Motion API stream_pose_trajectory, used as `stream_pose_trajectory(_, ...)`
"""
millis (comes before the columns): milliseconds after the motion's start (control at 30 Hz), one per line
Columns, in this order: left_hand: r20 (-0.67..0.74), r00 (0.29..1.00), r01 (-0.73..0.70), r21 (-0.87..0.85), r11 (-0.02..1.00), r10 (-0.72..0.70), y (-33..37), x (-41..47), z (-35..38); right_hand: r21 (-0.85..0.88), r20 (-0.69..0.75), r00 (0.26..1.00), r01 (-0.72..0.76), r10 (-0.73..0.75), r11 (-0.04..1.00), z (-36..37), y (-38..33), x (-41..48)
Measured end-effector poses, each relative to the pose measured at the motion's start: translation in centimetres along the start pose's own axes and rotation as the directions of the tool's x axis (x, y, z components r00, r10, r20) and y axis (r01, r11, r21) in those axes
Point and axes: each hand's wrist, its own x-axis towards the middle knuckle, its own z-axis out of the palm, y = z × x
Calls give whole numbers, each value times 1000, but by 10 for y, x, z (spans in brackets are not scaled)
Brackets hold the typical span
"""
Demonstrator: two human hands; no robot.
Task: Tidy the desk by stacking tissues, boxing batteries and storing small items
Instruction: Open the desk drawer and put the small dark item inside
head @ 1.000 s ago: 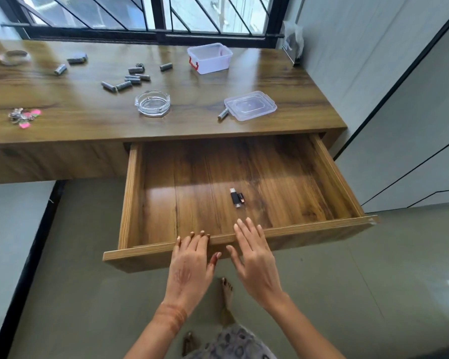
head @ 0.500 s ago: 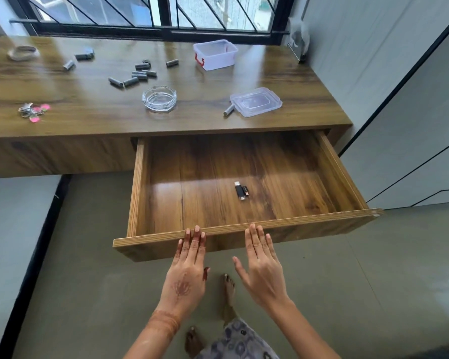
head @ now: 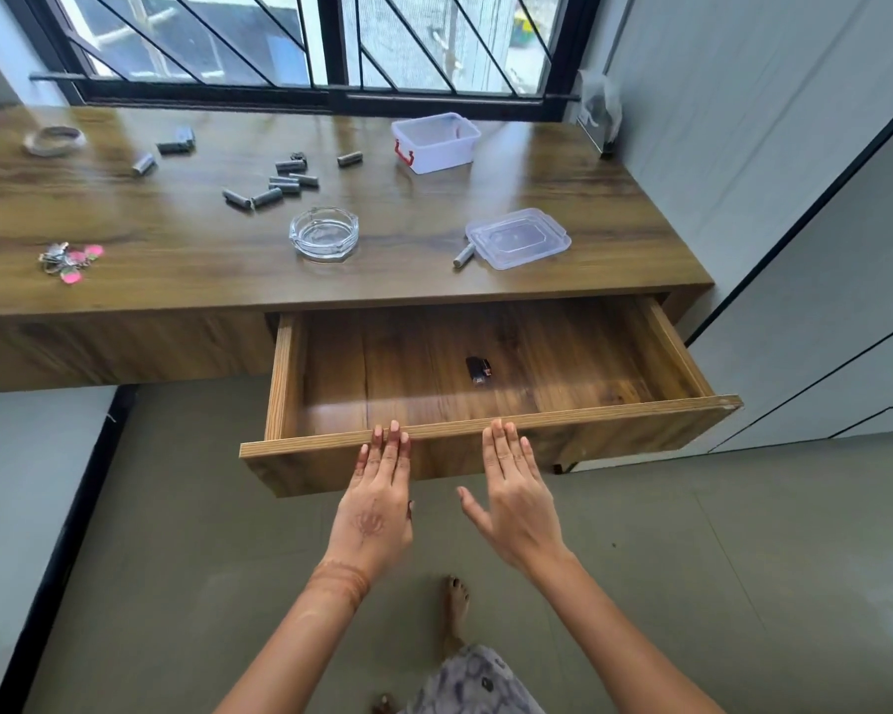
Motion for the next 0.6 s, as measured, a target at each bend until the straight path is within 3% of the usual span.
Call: stream_pose_trajectory(600, -83, 996, 40, 129, 991, -30, -35, 128, 8, 30, -28, 999, 33, -32, 999, 5, 14, 129)
